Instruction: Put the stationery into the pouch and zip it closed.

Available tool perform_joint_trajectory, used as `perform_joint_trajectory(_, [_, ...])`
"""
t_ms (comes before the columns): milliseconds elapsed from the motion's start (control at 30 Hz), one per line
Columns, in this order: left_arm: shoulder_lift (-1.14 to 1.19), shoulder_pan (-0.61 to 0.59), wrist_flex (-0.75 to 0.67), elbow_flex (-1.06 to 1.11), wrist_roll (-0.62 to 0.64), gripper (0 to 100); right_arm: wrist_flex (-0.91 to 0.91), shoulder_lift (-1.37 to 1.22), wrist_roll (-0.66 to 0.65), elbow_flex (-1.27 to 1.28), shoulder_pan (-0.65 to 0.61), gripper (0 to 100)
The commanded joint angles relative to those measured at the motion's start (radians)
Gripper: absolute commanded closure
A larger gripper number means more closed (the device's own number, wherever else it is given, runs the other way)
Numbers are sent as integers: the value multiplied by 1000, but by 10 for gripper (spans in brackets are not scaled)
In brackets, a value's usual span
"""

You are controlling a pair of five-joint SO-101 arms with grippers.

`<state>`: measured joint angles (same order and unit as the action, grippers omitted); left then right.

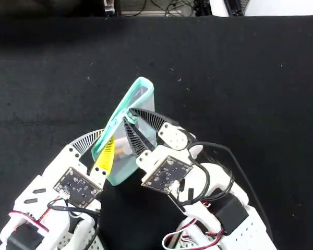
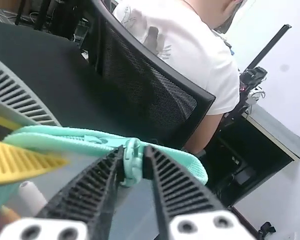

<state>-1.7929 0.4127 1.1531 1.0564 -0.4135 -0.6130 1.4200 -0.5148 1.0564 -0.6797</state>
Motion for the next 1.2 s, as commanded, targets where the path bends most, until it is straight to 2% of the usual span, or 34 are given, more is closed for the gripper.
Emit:
perform_joint_trajectory(0, [2,7,-6,-4,-8,971,0,1,-3,-64,-14,985])
perform_joint_trajectory(233, [2,1,-6,-2,-8,971,-6,2,-3,-67,87,986])
perform_joint_trajectory(600, [2,-2,-6,-2,-8,971,-6,4,51,-70,92,986])
perform_joint_trajectory(767, [2,-2,-6,-2,-6,971,-6,38,163,-105,92,986])
perform_joint_trajectory(933, [2,1,-6,-2,-6,971,2,38,164,-97,101,986])
perform_joint_trajectory(1167, [2,5,-3,-2,-5,971,81,38,164,-93,232,986])
